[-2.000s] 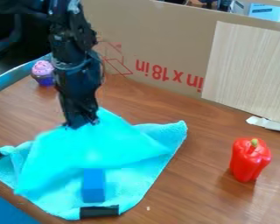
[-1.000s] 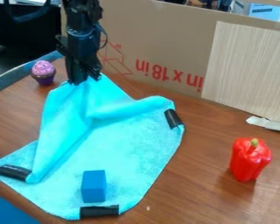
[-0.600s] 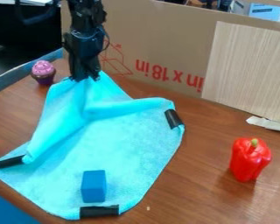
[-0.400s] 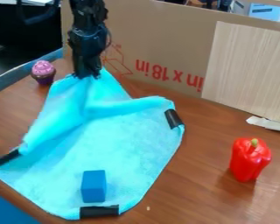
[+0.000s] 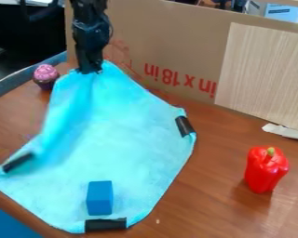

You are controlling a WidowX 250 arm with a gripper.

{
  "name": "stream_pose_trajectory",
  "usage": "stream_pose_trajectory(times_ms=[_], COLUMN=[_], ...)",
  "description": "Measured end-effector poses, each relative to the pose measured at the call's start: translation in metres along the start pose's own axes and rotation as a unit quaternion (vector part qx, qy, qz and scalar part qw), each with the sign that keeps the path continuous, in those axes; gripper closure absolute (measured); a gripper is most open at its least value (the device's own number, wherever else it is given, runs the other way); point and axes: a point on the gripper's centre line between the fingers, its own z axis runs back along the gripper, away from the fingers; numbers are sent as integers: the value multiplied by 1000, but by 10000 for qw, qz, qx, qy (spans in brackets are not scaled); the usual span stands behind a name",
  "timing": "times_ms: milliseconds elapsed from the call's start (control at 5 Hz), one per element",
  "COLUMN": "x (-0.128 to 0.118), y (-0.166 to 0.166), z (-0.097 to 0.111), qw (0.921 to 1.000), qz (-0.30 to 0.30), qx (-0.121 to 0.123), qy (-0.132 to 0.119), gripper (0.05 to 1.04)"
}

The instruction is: Unfold the cloth from bottom right to top left

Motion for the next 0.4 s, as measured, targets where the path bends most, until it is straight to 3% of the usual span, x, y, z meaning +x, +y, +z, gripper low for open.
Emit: stream_pose_trajectory(times_ms=[400], x=[15], y=[6], z=[-8], qw=[9992], qz=[-283], qx=[-246], qy=[-128], gripper=[971])
